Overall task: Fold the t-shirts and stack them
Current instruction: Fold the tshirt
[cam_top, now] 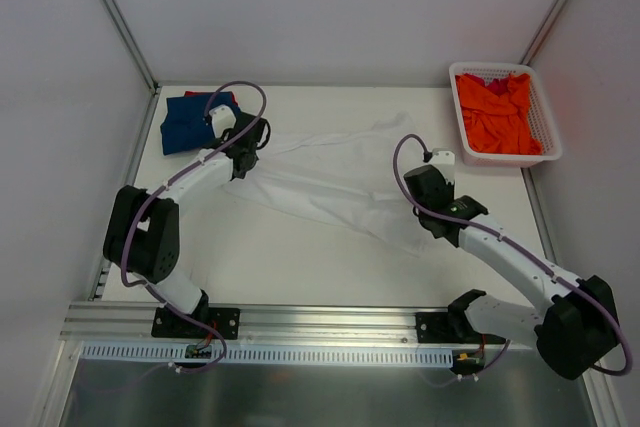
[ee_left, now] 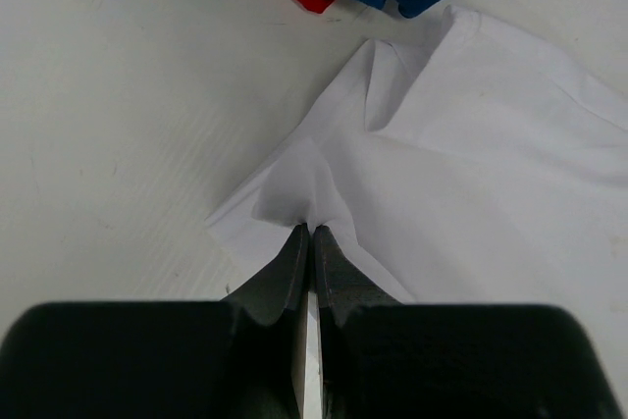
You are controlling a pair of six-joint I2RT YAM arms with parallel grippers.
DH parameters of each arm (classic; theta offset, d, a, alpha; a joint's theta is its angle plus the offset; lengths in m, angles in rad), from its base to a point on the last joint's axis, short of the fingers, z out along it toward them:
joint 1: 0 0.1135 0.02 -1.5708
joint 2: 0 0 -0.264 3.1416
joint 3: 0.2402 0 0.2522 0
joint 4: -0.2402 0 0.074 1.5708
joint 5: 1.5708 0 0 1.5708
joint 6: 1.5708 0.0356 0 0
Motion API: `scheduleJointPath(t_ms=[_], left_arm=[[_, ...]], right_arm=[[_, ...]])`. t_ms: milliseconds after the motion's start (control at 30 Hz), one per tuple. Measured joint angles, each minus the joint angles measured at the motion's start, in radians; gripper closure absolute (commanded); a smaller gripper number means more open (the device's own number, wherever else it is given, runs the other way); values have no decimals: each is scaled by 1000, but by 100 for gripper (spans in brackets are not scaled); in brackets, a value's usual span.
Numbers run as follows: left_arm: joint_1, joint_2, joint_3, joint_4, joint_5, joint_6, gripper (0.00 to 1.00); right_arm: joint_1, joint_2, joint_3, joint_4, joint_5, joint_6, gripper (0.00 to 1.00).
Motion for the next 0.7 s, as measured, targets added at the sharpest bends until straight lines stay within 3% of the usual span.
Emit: scheduleJointPath(t_ms=[700], left_arm=[[25, 232, 154, 45, 42, 55, 100]], right_arm=[[-135, 241, 36, 152, -89, -37, 100]])
